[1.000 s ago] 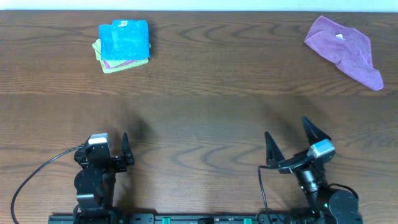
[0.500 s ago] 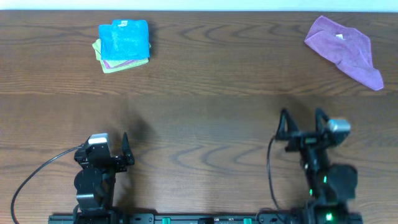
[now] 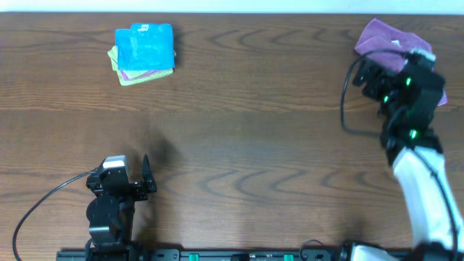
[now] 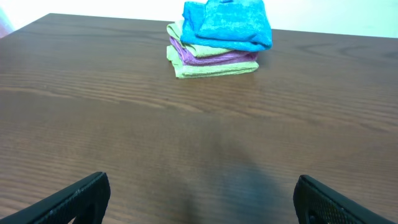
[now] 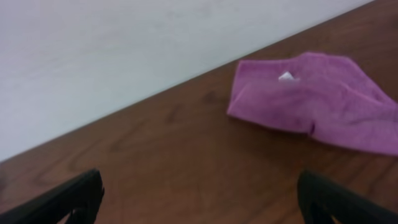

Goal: Fold the cloth
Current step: 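Open the right gripper and reach toward the pink cloth at back right, then lower the right gripper onto the pink cloth and pinch its edge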

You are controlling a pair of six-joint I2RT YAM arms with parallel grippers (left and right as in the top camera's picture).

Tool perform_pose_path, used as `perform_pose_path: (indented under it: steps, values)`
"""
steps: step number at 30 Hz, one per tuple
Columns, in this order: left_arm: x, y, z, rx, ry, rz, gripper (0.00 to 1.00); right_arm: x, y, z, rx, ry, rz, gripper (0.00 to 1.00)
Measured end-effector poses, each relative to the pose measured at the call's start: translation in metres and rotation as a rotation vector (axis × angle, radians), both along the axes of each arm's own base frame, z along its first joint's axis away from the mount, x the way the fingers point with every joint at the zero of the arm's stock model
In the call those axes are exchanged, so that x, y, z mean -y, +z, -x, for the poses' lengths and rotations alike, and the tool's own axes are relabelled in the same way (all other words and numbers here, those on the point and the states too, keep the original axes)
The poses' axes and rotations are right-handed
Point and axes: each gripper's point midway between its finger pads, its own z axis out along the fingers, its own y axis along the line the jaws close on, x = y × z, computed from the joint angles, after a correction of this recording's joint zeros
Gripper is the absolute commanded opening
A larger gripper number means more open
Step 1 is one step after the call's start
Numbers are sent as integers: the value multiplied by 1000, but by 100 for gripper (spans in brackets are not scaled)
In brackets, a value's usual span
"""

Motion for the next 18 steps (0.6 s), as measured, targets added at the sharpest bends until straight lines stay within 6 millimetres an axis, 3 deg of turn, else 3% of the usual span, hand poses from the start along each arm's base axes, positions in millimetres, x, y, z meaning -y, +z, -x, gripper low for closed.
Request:
perform_pose_path:
  steps: [4, 11, 18]
  values:
    - [0, 0, 0, 1, 0, 0, 95, 22, -5, -26, -85, -14, -2, 99]
    - [0, 0, 0, 1, 0, 0, 95, 50, -11, -47, -244, -4, 32, 99]
    - [0, 0, 0, 1, 0, 0, 95, 96, -24, -61, -411, -50, 128, 99]
